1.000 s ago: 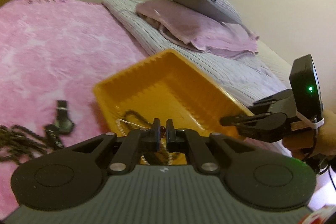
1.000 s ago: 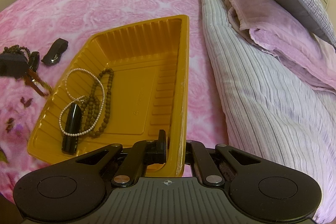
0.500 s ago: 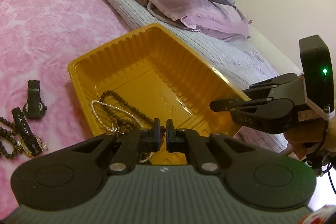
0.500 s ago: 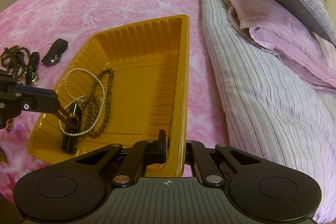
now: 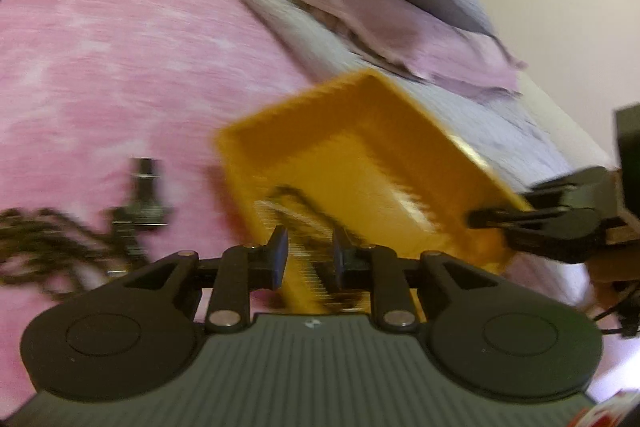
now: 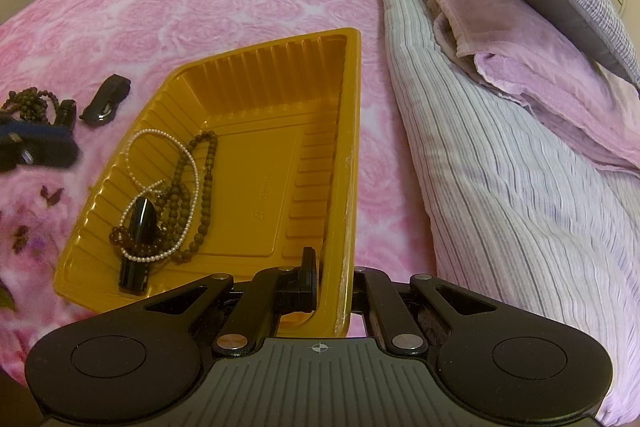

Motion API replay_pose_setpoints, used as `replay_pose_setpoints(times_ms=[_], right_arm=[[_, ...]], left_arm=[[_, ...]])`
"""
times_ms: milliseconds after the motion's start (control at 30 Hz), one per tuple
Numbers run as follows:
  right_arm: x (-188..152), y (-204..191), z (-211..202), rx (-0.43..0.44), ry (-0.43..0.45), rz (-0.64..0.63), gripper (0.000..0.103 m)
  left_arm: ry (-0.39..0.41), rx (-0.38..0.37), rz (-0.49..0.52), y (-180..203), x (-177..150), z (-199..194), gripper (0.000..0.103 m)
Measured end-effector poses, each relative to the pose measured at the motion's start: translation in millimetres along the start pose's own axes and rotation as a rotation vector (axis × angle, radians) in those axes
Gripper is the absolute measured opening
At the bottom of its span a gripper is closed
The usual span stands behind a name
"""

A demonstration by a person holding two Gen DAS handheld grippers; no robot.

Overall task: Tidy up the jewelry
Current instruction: 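Move the left gripper to the black watch and grasp its strap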

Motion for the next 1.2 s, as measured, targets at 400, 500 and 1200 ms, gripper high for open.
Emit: replay_pose_setpoints(times_ms=[400, 500, 1200], right_arm=[[0, 0, -1, -0.001, -0.004, -0.004, 0.004], [1, -1, -1, -0.004, -0.007, -0.006, 0.004], [1, -2, -1, -0.002, -0.009, -0.006, 0.004]], left_arm=[[0.044, 0.312, -0.062, -109, -32, -37, 0.02], [0.051, 0.293, -0.054, -101, -32, -32, 0.021], [0.066, 0.298, 0.066, -70, -23, 28, 0.015]])
Point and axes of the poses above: each gripper's, at about its wrist camera, not at the fingertips, and z roughly the way its jaws point, y to its right, x to its top, the point moved 8 cm from there along z, roughly the way its jaws point, and after that the axes turned 7 degrees about -z, right-handed, at the moved point
